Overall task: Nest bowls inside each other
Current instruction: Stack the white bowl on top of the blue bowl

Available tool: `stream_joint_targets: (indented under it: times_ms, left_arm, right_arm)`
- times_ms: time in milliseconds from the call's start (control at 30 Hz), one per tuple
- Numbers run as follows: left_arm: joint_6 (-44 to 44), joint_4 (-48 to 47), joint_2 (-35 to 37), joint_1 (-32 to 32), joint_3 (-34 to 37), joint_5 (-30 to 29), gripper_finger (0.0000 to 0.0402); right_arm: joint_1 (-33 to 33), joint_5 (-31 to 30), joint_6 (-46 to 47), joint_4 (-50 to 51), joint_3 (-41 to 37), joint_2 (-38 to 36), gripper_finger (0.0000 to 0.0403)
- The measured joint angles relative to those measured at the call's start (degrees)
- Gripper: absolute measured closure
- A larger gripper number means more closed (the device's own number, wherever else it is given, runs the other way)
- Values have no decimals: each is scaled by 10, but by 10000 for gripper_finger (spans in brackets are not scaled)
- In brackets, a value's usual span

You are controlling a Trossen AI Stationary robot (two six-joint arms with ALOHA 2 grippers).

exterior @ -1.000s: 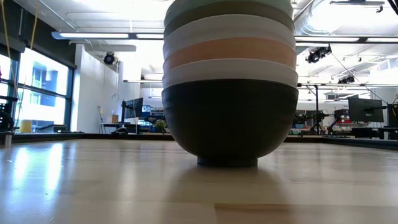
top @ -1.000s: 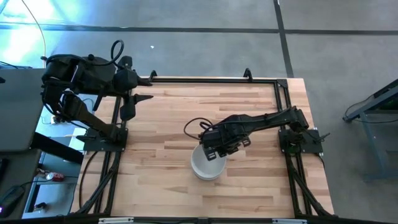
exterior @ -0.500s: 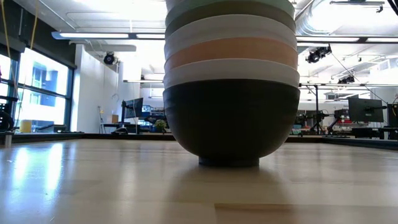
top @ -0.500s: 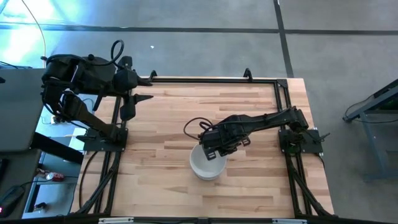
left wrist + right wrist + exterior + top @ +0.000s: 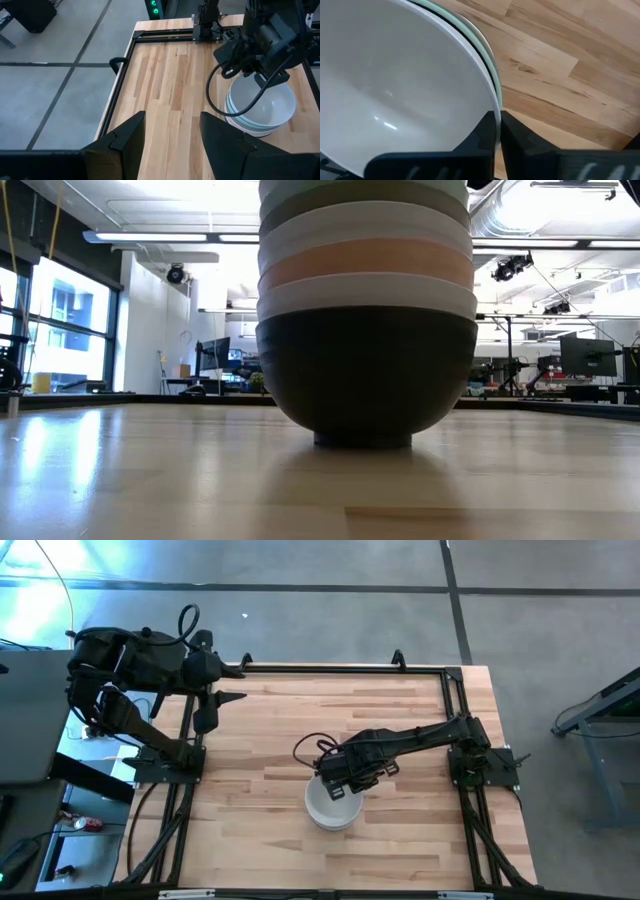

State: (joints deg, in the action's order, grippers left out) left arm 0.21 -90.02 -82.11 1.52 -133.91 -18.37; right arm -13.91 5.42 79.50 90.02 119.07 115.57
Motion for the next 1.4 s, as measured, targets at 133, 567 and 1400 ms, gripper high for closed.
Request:
stream_joint_targets:
  times_ms: [133, 567, 1400]
  left_arm:
    - [0, 0, 0, 0, 0, 0, 225]
    - [0, 0, 0, 0, 0, 2, 225]
    - [-11, 0, 0, 0, 0, 13, 225]
  right_arm:
    - [0, -4, 2, 0, 0, 0, 402]
    - [-1, -9, 2, -1, 0, 0, 403]
    - [0, 0, -13, -32, 2, 31, 386]
